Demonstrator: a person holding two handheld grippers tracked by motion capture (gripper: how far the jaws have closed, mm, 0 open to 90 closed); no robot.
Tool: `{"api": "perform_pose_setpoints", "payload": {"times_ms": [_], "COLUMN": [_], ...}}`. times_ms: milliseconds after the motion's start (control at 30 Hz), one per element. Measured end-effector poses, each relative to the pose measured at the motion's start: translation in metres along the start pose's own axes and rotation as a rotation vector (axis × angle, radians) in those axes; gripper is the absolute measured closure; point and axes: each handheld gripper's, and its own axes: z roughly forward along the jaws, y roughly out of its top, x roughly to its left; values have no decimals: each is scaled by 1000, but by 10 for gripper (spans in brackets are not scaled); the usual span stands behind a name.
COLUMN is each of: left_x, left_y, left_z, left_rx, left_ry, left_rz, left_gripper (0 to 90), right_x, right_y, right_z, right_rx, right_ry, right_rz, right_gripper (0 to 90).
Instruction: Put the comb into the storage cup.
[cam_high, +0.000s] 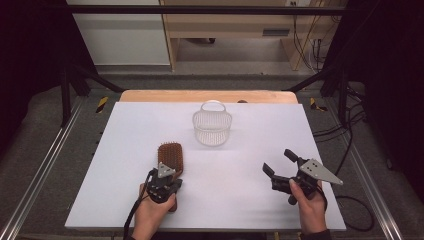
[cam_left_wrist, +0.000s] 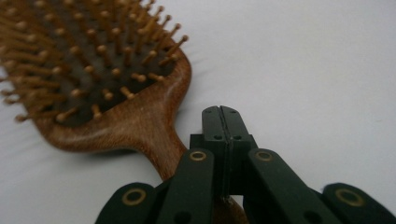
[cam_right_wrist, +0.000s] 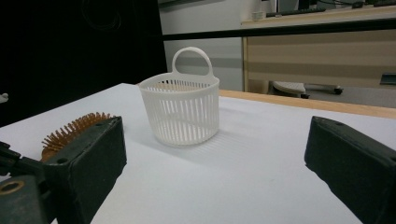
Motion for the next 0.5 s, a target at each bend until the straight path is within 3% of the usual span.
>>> {"api": "perform_pose_setpoints", "payload": {"times_ms": [500], "left_x": [26], "left_y": [-10], "left_z": [-14], "left_rx": [17], "left_ry": [21], "left_rz": [5], "left_gripper": [900], "right_x": [0], "right_y": [0], "right_z": [0], "right_rx": [3], "right_ry": [-3], "right_rz": [-1], "right_gripper": [58]}}
